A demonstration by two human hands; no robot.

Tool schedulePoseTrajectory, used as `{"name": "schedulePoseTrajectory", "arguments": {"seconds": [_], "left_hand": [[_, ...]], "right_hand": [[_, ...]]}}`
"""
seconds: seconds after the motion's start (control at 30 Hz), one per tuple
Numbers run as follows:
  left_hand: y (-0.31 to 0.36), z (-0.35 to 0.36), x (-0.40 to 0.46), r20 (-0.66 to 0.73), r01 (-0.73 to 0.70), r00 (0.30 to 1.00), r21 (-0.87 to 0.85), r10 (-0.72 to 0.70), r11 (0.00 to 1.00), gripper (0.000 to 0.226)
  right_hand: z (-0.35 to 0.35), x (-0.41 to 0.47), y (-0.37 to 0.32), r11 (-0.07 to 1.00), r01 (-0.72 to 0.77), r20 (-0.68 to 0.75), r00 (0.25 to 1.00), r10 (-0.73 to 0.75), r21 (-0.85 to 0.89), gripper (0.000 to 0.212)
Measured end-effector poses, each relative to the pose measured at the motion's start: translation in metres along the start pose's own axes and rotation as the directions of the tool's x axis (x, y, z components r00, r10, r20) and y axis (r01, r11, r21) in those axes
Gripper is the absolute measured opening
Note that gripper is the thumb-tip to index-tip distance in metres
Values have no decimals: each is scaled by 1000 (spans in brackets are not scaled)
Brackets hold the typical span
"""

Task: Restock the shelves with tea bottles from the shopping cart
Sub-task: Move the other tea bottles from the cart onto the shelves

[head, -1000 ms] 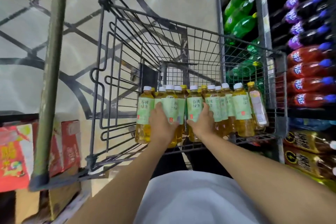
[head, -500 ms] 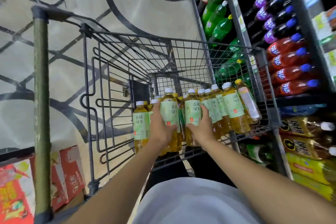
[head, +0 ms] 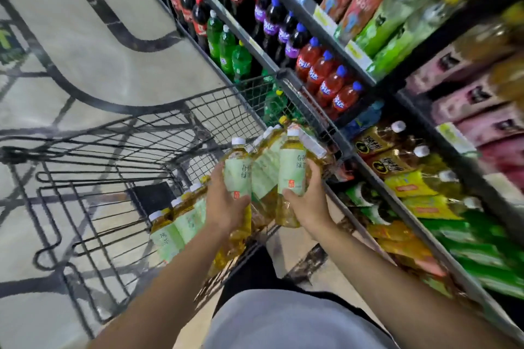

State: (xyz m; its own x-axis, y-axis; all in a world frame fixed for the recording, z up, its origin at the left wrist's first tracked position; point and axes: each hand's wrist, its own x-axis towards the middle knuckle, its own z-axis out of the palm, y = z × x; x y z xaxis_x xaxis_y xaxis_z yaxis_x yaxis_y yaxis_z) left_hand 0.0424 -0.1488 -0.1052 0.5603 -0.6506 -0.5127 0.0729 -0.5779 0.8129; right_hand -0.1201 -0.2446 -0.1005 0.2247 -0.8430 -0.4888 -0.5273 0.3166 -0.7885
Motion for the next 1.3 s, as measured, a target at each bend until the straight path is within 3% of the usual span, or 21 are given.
{"name": "schedulePoseTrajectory", "arguments": {"seconds": [0.43,0.53,0.7,1.0,1.3], "left_hand": [[93,108,-91,276,-292,916,-45,292,955,86],[114,138,-120,326,-422,847,-70,421,904,86],[159,184,-185,406,-491,761,-150,506,858,89],[231,241,-303,484,-683,495,-297,722,667,90],[312,283,-411,501,-739,271,-439,822,511,89]], "right_hand": [[-164,-88,38,967,161,-267,958,-104,200,83],[-204,-119,39,947,239,-353,923,-154,213,82],[-268,-170,42,921,350,-476,848,-234,171,81],[-375,-283,33,883,469,-657,675,-336,29,83],[-475,-376,9,831,549,-779,483,-400,-86,85]]}}
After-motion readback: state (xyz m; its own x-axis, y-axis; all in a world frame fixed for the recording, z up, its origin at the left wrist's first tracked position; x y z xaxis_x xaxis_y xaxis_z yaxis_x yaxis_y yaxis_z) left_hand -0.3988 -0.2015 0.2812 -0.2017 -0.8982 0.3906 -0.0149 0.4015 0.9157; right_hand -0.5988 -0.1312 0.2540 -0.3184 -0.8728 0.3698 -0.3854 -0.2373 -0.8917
